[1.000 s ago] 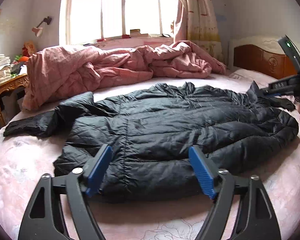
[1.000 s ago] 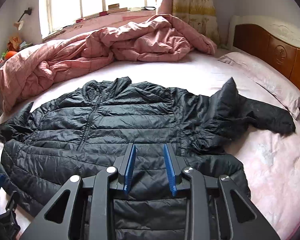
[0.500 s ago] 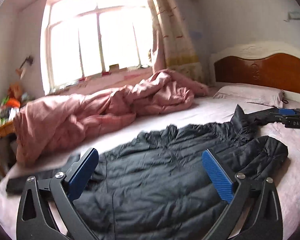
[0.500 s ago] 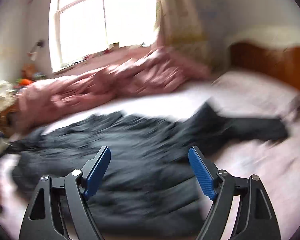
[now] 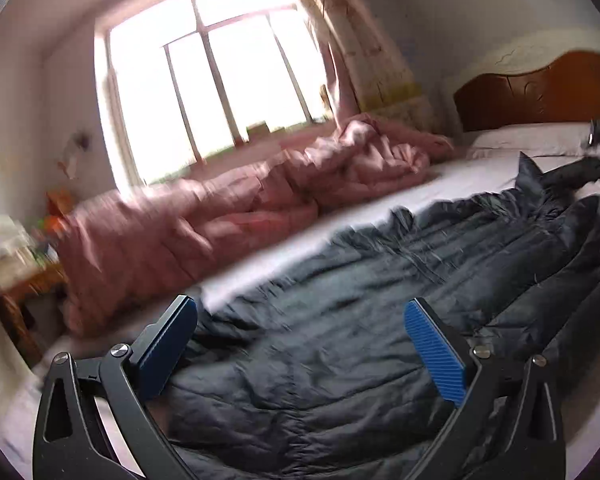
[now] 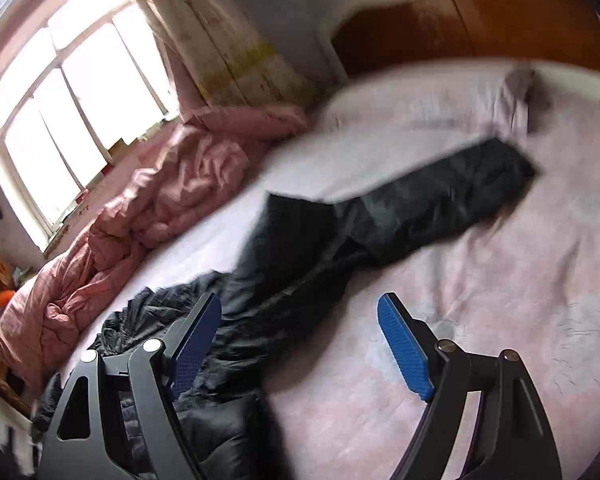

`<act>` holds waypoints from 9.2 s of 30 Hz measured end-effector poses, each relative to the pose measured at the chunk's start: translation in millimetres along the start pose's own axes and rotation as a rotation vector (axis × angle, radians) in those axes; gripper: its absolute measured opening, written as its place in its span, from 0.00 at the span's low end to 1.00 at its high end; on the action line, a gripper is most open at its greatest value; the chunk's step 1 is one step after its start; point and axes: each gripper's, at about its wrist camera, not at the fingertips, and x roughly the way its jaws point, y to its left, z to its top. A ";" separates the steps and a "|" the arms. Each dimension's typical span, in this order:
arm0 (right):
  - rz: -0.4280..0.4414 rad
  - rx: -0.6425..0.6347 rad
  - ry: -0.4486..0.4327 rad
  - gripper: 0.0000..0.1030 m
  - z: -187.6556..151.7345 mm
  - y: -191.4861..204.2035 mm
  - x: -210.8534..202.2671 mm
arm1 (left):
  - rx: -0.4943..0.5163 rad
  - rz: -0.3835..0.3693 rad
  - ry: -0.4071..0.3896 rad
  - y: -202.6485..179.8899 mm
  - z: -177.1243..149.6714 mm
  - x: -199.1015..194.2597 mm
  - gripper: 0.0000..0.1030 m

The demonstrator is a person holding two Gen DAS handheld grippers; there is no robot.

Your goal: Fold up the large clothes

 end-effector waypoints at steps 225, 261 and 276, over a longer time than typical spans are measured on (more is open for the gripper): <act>0.061 -0.619 0.095 0.52 -105.3 215.5 8.1 | -0.967 0.259 0.309 321.1 -81.4 80.1 0.02; -0.009 -0.516 0.030 0.61 -86.3 195.8 -2.7 | -0.466 -0.353 -0.073 50.5 85.1 11.7 0.97; 0.252 -0.788 0.236 0.69 -180.5 341.4 1.9 | -0.665 -0.140 0.169 149.7 51.7 44.1 0.97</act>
